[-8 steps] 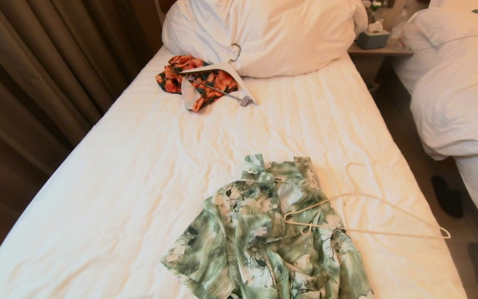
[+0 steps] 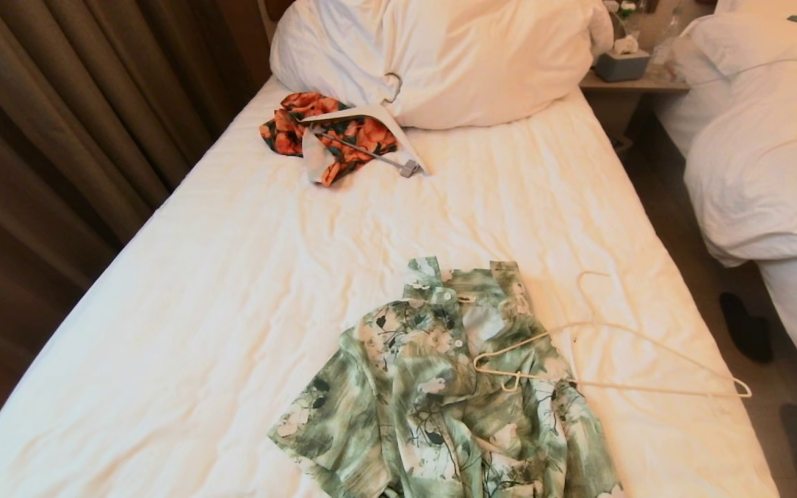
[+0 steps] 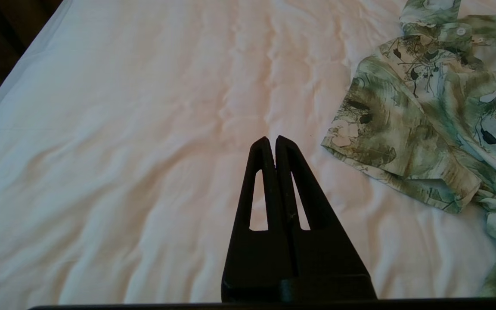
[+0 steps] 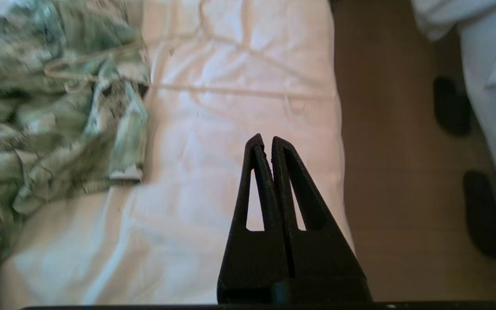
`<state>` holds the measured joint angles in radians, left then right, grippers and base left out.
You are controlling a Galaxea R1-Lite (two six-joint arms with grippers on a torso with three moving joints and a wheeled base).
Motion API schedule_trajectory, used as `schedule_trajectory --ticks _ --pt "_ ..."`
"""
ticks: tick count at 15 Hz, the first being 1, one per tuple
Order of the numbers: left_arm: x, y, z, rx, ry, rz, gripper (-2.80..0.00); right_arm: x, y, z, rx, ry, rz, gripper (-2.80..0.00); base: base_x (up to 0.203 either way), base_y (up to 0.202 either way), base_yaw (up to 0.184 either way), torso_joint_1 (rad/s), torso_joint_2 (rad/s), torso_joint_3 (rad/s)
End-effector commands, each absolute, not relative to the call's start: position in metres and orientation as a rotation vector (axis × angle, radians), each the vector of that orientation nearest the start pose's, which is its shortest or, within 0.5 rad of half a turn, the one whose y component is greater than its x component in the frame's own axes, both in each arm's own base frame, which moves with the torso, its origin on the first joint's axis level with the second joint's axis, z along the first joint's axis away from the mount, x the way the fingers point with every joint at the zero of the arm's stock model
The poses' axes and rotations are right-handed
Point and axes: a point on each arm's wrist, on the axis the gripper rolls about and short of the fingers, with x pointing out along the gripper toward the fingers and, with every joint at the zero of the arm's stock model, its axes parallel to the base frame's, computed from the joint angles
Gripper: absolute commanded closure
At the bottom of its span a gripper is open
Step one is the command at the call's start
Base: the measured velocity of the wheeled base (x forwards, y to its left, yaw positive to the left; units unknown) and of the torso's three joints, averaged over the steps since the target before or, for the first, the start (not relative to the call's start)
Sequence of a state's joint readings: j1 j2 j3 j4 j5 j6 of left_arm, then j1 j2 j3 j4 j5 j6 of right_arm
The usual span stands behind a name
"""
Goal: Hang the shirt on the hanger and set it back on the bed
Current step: Lift the shirt and hanger
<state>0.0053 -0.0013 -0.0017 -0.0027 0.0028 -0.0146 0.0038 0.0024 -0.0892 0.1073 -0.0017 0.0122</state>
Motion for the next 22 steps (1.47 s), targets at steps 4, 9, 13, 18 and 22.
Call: schedule_trajectory --ticks 4,9,13,18,22 --pt "-0.023 0.0 0.076 -0.015 -0.006 0.009 0.0 -0.033 0.0 0.15 -0.041 -0.01 -0.001 0.0 0.0 0.0 0.0 0.0 0.0 0.0" --pt "-0.023 0.0 0.076 -0.015 -0.006 0.009 0.0 0.021 -0.001 0.218 -0.03 0.158 -0.049 0.0 0.0 0.0 0.0 0.0 0.0 0.0" --pt "-0.023 0.0 0.076 -0.015 -0.006 0.009 0.0 0.082 -0.004 0.271 0.007 0.269 -0.08 0.0 0.0 0.0 0.0 0.0 0.0 0.0" --pt "-0.023 0.0 0.076 -0.015 -0.006 0.009 0.0 0.173 -0.03 0.29 0.075 0.446 -0.125 0.0 0.0 0.0 0.0 0.0 0.0 0.0" --pt "-0.023 0.0 0.076 -0.015 -0.006 0.009 0.0 0.225 -0.061 0.29 0.226 0.707 -0.009 0.0 0.0 0.0 0.0 0.0 0.0 0.0"
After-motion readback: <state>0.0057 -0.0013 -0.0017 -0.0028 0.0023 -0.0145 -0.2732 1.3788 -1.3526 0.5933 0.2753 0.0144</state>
